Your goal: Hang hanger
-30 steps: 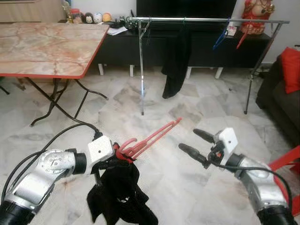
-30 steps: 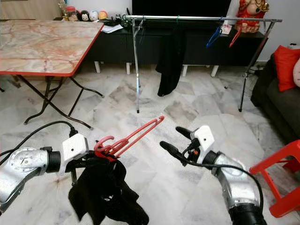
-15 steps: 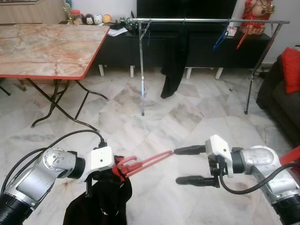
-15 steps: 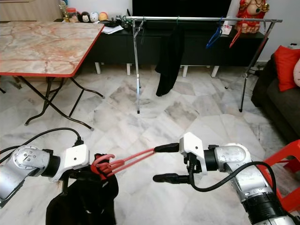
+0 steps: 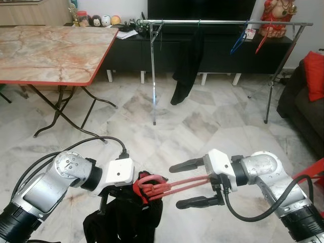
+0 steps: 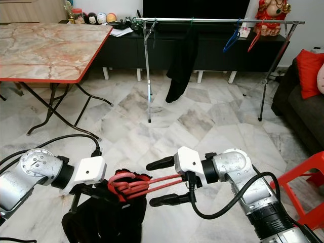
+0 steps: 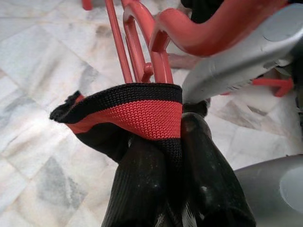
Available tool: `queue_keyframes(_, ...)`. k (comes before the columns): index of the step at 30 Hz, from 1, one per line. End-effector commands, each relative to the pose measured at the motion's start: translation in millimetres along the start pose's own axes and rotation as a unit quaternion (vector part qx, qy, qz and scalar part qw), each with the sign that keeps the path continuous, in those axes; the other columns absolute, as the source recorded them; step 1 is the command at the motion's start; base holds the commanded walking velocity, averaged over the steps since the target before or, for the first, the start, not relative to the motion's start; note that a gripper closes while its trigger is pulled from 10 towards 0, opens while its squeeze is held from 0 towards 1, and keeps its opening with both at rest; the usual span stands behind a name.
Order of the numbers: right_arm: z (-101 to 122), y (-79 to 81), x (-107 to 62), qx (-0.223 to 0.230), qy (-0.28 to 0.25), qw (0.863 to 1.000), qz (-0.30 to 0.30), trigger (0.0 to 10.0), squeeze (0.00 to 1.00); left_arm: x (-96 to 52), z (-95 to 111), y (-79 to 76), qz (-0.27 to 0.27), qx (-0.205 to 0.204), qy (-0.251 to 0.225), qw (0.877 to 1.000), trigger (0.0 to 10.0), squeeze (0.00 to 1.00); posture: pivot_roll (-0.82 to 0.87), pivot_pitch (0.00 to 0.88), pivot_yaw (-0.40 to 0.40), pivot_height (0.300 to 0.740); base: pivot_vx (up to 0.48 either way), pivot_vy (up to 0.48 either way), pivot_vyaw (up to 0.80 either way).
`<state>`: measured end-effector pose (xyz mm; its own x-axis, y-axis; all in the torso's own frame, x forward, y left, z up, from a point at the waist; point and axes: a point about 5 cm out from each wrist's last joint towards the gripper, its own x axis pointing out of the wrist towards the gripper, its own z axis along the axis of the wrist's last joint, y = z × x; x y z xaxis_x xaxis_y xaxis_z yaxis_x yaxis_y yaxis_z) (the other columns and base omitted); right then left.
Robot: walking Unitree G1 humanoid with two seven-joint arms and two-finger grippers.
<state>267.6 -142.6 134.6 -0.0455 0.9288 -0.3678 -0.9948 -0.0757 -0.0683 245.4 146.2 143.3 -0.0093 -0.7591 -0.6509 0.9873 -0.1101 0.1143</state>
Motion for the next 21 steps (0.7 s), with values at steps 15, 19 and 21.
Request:
queue_keyframes(15,-19,1.0,8.9,-0.009,0.066,0.998,0.002,10.0,0.00,1.6,23,4.0,0.013,0.046,-0.007,0.999,10.0,0.00,0.04,0.001,-0.043,0.740,0.000,0.000,0.00)
queue_keyframes(19,-20,-1.6,10.3,-0.010,0.063,0.998,-0.010,10.0,0.00,1.9,24,5.0,0.014,0.049,-0.008,0.999,10.0,0.00,0.04,0.000,-0.040,0.740,0.000,0.000,0.00)
queue_keyframes(21,-22,-2.9,11.6,-0.010,0.066,0.998,-0.018,10.0,0.00,2.5,25,6.4,0.017,0.052,-0.008,0.998,10.0,0.00,0.04,0.000,-0.040,0.740,0.000,0.000,0.00)
